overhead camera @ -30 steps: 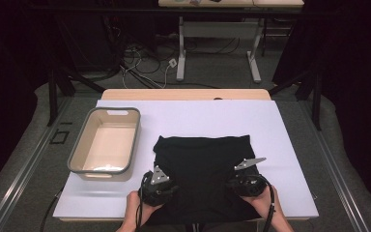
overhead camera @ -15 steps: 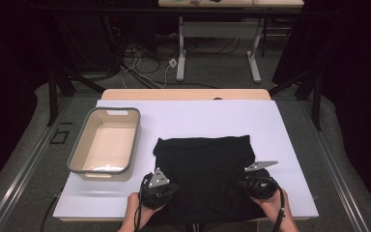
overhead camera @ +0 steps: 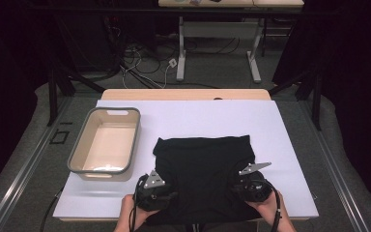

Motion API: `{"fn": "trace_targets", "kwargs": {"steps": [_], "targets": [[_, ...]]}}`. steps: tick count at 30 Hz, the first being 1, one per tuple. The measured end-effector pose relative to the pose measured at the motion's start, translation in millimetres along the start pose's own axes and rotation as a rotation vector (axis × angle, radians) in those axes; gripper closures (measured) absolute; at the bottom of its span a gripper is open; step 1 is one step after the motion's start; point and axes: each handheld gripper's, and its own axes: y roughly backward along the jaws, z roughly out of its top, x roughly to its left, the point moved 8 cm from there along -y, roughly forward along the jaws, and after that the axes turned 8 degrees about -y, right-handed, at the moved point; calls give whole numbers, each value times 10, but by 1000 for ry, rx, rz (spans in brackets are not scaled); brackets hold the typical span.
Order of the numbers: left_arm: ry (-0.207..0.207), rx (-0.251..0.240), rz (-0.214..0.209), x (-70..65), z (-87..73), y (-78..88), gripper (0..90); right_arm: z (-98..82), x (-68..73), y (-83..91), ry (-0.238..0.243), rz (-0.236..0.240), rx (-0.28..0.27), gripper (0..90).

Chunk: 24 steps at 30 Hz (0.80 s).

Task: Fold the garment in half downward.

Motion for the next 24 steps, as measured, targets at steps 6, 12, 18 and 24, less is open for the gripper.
{"fn": "trace_targets", "kwargs": {"steps": [6,12,18,24], "targets": [[-21,-17,-2,-32,19,-39,804,-76,-142,133,-33,-103,-8,869],[-2,-19,9,-23,34,-57,778,-61,-332,188,-33,-187,-41,843],[-18,-24,50,-23,90,20,538,-24,-167,195,24,-129,-69,551],[-35,-54,14,-192,192,89,484,53,89,294,69,-62,-129,469]]}}
